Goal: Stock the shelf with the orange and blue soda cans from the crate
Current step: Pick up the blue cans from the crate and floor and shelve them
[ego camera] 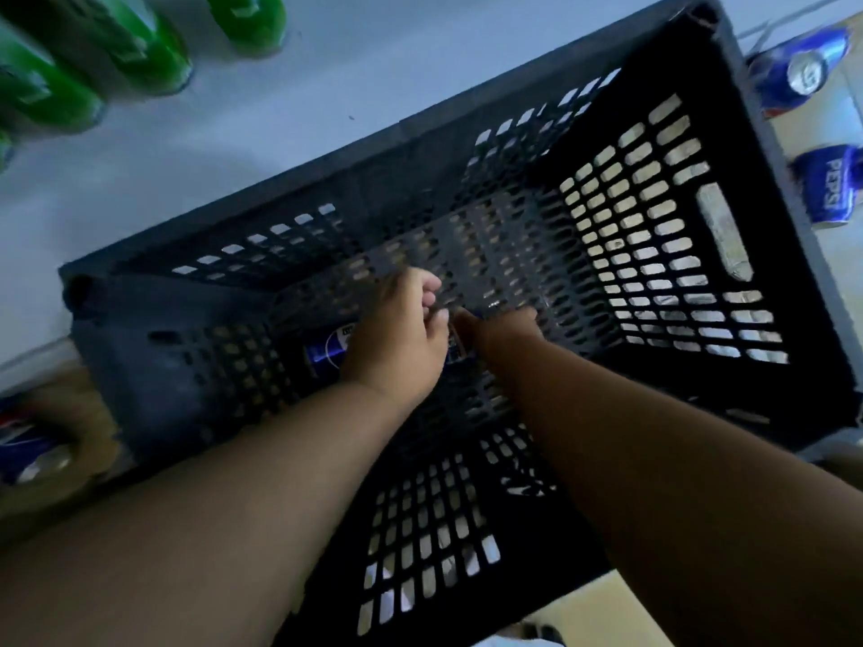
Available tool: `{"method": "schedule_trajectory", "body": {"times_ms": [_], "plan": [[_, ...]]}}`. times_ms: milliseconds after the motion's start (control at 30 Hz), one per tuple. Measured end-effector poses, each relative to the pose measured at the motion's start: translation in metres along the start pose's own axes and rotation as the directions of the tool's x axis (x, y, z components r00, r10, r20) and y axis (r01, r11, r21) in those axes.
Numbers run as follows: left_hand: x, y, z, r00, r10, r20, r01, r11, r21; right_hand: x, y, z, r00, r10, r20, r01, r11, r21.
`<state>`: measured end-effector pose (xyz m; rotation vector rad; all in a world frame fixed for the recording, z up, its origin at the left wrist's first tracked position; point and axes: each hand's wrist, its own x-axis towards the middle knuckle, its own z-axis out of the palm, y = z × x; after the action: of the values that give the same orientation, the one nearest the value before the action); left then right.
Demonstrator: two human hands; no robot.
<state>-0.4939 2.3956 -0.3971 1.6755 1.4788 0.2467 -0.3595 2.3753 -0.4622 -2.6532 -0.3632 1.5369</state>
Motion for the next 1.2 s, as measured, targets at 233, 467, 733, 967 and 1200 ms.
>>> {"method": "schedule_trajectory", "body": {"times_ms": [233,467,733,967,1200], "plan": [[0.021,-0.006,-0.002,0.997,0.002,0.079,-0.007,0.998,0.065,0.038,-0.001,0.02,0.968,0.026,0.25,-0.058,0.991,0.12],[0.028,0.006,-0.016,0.999,-0.041,0.011,0.039,0.989,0.14,0.006,-0.027,-0.036,0.968,-0.186,0.17,0.063,0.832,0.551],[-0.007,0.084,-0.053,0.954,-0.297,-0.04,0.25,0.862,-0.44,-0.096,-0.059,-0.108,0.84,-0.524,0.145,0.319,0.691,0.648],[-0.066,0.16,-0.115,0.918,-0.324,0.229,0.328,0.295,-0.898,-0.22,-0.061,-0.157,0.628,-0.775,0.07,0.564,0.515,0.645],[-0.111,0.209,-0.195,0.978,-0.119,0.168,0.192,0.229,-0.954,-0.345,-0.069,-0.185,0.463,-0.862,-0.208,0.778,0.282,0.562]]}}
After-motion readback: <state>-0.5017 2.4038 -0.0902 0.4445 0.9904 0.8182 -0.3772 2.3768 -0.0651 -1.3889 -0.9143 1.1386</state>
